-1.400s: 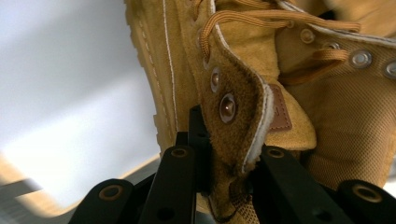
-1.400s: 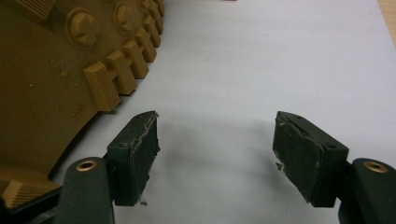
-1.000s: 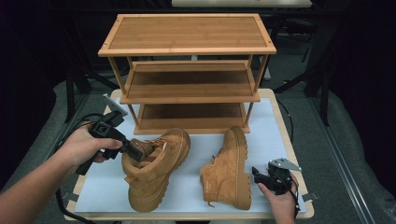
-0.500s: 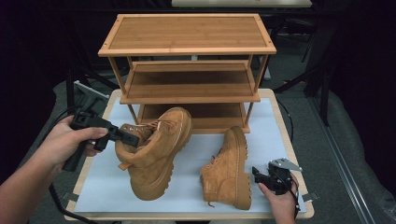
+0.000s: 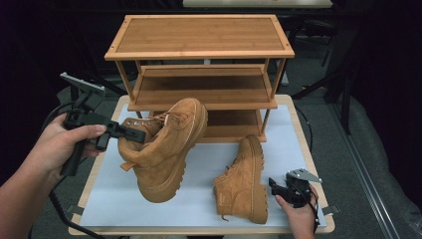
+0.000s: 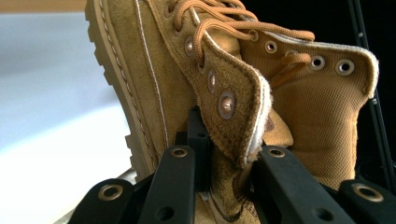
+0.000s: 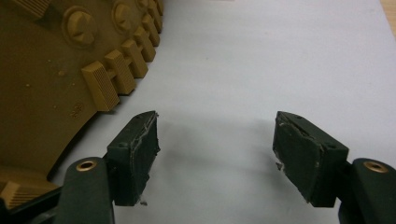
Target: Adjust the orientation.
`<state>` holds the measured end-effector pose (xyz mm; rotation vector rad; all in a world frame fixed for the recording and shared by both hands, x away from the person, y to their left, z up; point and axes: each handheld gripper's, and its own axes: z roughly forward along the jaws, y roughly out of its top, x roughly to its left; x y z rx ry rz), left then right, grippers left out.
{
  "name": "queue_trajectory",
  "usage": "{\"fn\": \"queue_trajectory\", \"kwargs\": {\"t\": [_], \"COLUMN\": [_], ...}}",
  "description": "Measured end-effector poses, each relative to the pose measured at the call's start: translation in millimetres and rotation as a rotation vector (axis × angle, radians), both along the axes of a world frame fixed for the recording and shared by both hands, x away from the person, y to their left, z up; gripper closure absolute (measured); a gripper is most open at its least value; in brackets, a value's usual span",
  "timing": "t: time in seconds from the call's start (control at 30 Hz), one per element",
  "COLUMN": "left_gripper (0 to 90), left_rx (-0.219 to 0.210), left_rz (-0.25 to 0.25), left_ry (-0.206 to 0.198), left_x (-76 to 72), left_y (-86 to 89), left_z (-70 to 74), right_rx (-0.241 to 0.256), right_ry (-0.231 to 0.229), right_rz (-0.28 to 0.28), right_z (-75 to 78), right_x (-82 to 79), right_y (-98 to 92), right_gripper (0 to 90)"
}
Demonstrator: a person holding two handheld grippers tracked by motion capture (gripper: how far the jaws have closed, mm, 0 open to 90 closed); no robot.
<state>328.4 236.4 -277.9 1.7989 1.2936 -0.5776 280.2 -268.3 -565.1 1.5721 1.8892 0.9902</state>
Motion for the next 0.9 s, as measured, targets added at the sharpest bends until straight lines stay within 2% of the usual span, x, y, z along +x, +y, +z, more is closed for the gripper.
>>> {"fn": "queue_trajectory", "kwargs": {"t": [0.13, 0.23, 0.4, 0.5, 0.63, 0.9], "left_gripper": [81.5, 81.5, 81.4, 81.4, 81.4, 81.3], "left_rx": [0.004, 0.010, 0.034, 0.045, 0.034, 0.020], "left_rz": [0.011, 0.022, 0.068, 0.098, 0.145, 0.256], "left_ry": [-0.012, -0.022, -0.037, -0.038, -0.031, -0.065], "left_x": [3.3, 10.8, 27.3, 39.9, 57.7, 82.9], "left_y": [-2.6, -5.5, -15.3, -20.8, -27.8, -39.5], "left_z": [4.2, 5.2, 7.0, 6.7, 6.3, 1.8], "right_rx": [0.001, -0.002, -0.004, -0.001, 0.005, 0.008], "right_ry": [-0.002, 0.001, 0.002, 0.003, -0.010, -0.002], "right_rz": [-0.001, 0.000, -0.003, -0.003, 0.001, -0.006], "right_z": [0.2, 0.5, 0.6, 0.3, -0.5, 0.7], "right_x": [-0.2, -0.3, -0.3, 0.1, 0.3, -0.2], "right_y": [-0.1, 0.0, 0.5, -0.2, -0.9, -2.9], "right_gripper": [30.0, 30.0, 30.0, 29.9, 30.0, 30.0]}}
